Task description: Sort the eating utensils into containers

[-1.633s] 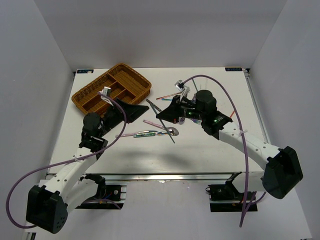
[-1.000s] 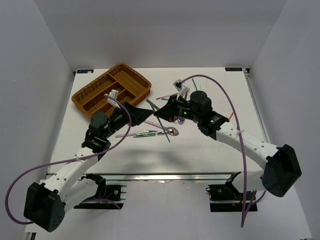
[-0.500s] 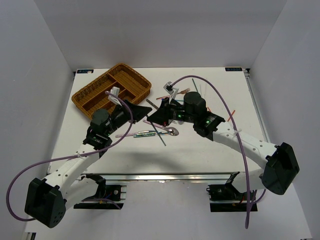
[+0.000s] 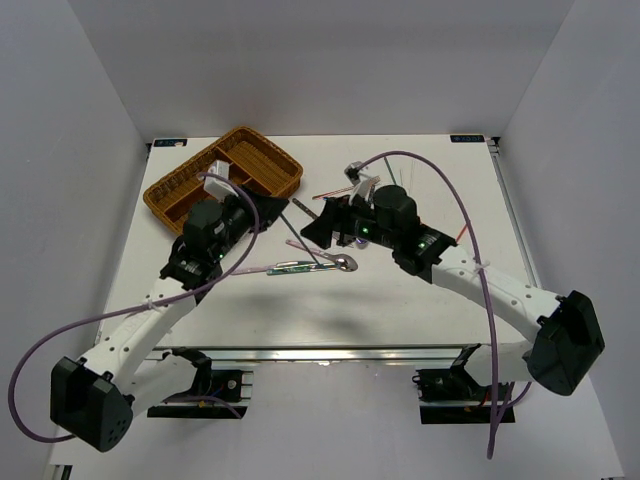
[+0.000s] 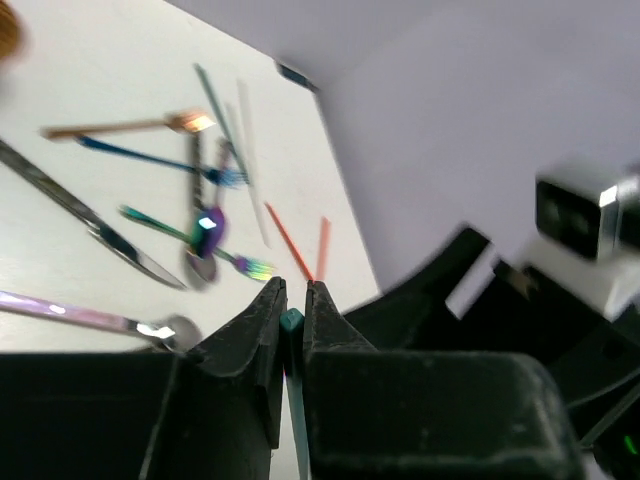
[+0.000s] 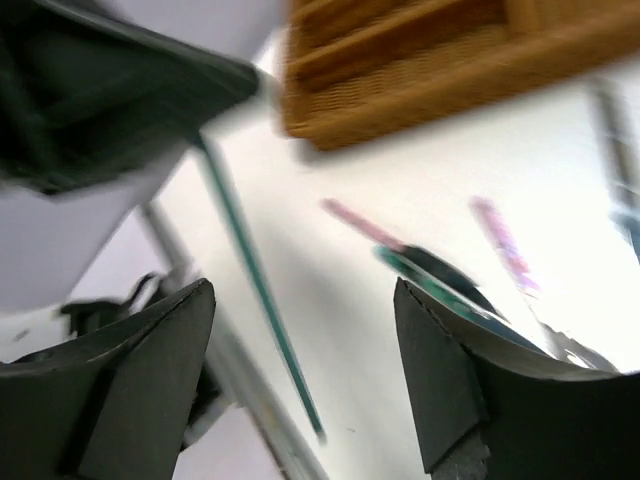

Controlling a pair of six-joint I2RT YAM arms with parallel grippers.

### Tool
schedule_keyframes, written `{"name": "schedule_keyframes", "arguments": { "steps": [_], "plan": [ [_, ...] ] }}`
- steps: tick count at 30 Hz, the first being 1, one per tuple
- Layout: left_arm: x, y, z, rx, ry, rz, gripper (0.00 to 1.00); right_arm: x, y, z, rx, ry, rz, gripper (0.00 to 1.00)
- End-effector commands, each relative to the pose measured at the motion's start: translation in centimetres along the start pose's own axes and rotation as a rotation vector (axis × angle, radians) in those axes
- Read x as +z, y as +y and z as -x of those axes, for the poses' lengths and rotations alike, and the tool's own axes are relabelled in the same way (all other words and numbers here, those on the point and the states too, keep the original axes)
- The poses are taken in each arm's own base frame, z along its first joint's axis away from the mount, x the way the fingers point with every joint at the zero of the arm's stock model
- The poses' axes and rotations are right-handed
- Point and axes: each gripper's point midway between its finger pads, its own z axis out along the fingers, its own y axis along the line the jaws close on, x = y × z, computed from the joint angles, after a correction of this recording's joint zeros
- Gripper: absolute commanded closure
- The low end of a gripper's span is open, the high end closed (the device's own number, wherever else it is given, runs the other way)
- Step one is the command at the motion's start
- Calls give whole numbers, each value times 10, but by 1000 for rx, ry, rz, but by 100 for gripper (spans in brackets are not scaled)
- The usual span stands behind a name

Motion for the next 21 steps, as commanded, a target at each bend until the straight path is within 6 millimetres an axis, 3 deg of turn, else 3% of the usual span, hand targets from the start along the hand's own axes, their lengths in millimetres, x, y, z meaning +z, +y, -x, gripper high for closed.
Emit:
{"name": "schedule_keyframes", "arguments": {
  "steps": [1,3,5,6,7,8,9,10,11,12,13,15,17,19,20,21],
  "plan": [
    [2,28,49,102,-134,273,100,-31,-60,14,47,-87,-309,22],
    [0,48,66,137,-166,414,100,-58,-104,16,87,-129,-514,19],
    [11,62,97,140,-237,509,100,-85,-123,9,115,-148,-615,17],
    [13,76,114,121,-271,554,100,-101,-127,17,121,-193,-633,16],
    [29,90,124,110,-270,586,100,-109,-130,16,122,-204,-646,16],
    [32,107,144,91,-299,623,100,-115,-136,8,115,-194,-666,15],
    [42,116,154,85,-310,631,100,-125,-134,12,105,-217,-668,14],
    [62,148,150,79,-277,680,100,-129,-134,11,94,-214,-675,13],
    [72,148,178,80,-319,656,100,-134,-138,3,75,-185,-695,13],
    [87,151,194,100,-347,618,100,-141,-135,3,63,-191,-694,13],
    [107,177,192,96,-324,627,100,-144,-135,1,54,-185,-698,12],
    [131,172,232,120,-398,521,100,-154,-133,-6,40,-169,-701,11],
    [164,191,248,125,-400,453,100,-159,-127,-9,32,-168,-675,11],
    [185,204,250,121,-393,416,100,-162,-124,-15,26,-156,-665,11],
    [200,233,238,107,-371,436,100,-167,-127,-16,20,-157,-685,11],
    [213,223,241,113,-362,364,100,-176,-129,-18,17,-149,-722,11]
  ]
}}
